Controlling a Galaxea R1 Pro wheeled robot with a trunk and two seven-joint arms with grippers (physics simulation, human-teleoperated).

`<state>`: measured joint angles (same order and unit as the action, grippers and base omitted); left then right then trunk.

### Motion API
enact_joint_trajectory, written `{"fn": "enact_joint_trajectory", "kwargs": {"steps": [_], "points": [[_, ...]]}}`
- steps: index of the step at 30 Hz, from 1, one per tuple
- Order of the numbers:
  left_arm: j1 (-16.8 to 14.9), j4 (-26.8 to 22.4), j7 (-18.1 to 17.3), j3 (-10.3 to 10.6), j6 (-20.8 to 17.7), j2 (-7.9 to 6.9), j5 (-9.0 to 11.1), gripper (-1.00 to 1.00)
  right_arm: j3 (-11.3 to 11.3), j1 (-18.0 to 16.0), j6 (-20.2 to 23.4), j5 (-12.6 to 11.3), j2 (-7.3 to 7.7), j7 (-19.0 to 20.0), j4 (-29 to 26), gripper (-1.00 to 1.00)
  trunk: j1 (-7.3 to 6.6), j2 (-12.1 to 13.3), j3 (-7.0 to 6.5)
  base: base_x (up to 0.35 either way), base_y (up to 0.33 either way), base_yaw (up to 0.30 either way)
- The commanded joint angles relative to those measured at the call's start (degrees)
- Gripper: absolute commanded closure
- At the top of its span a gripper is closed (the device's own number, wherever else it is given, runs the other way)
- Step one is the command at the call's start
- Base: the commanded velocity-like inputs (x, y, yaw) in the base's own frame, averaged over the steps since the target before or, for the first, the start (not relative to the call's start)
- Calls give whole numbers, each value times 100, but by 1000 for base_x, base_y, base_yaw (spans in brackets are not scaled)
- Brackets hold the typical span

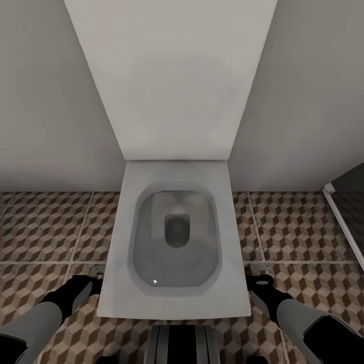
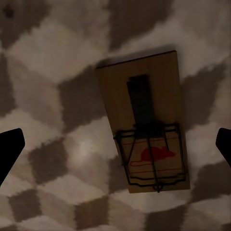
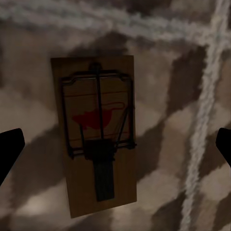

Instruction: Take the four mousetraps from the cabinet in the bathroom and place them on the bathroom floor. Make sure all four end up on the same floor surface, and ensure that at least two of them are either under or directly next to the same bathroom sink.

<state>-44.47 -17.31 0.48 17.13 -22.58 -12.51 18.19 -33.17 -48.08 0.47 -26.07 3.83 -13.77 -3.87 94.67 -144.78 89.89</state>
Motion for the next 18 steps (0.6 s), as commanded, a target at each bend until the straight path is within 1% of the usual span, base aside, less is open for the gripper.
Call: {"fn": "enact_joint_trajectory", "kwargs": {"steps": [1, 18], "points": [[-1, -13, 7, 36, -27, -6, 44, -100, -49, 0, 5, -56, 3, -19, -9, -100, -1, -1, 3, 0, 0, 0], [-1, -27, 7, 36, -27, -6, 44, -100, -41, 0, 5, -56, 12, 14, -9, -100, -1, -1, 3, 0, 0, 0]]}}
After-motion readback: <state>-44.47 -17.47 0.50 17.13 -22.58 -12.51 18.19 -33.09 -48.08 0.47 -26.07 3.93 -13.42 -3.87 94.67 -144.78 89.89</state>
